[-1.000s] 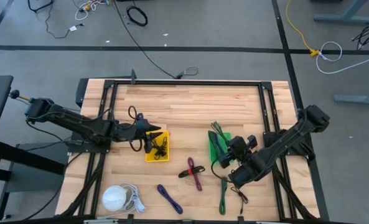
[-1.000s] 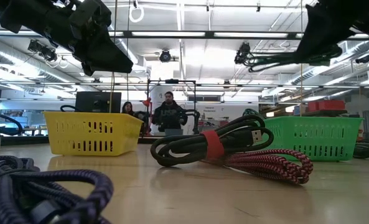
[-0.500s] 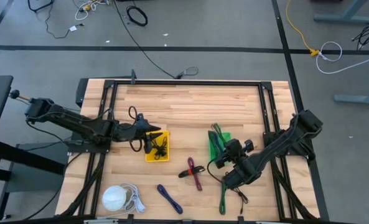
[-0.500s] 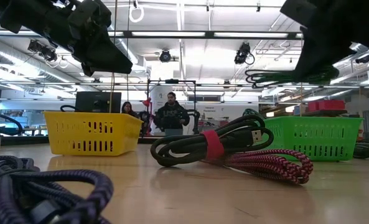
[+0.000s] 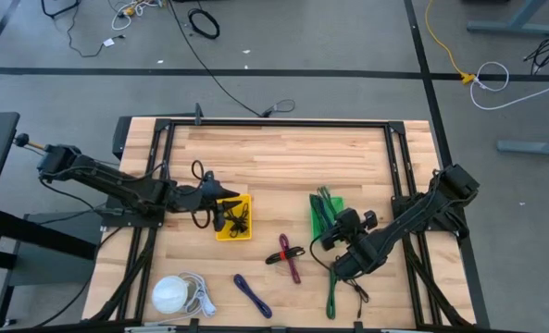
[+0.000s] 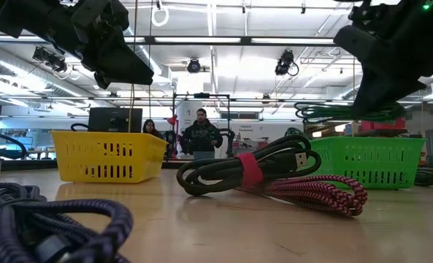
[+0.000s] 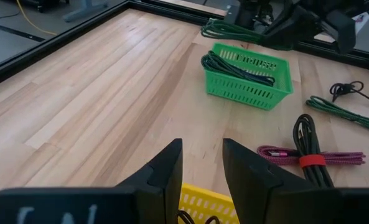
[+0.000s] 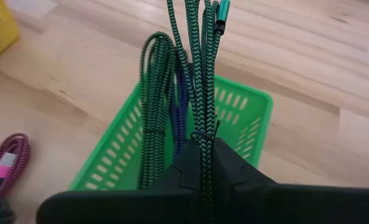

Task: Pick & Place USB Port
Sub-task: Put the black green charger cable into the green bin

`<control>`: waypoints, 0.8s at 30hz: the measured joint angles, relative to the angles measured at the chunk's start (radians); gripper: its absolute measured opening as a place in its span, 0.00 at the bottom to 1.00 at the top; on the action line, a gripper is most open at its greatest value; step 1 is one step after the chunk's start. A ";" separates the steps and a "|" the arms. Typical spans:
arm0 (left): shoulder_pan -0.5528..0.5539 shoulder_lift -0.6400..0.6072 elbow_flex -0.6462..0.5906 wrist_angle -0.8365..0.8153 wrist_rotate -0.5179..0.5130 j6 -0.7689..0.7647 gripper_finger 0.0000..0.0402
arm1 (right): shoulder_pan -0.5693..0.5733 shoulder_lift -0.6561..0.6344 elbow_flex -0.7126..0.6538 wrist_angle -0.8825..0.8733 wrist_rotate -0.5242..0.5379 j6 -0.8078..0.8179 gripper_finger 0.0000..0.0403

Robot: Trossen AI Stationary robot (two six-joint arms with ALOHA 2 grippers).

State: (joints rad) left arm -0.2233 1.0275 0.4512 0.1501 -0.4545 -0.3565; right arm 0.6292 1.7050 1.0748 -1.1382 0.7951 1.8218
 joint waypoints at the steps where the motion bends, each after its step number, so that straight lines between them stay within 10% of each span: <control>1: 0.000 0.000 0.000 0.000 0.000 0.000 0.30 | 0.000 0.000 0.000 0.007 0.004 -0.003 0.02; 24: 0.000 0.000 0.000 -0.007 0.000 0.000 0.30 | -0.031 -0.001 0.000 0.117 -0.002 -0.138 0.15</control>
State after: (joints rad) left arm -0.2230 1.0275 0.4513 0.1429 -0.4545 -0.3565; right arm 0.5987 1.7042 1.0744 -1.0217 0.7934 1.6842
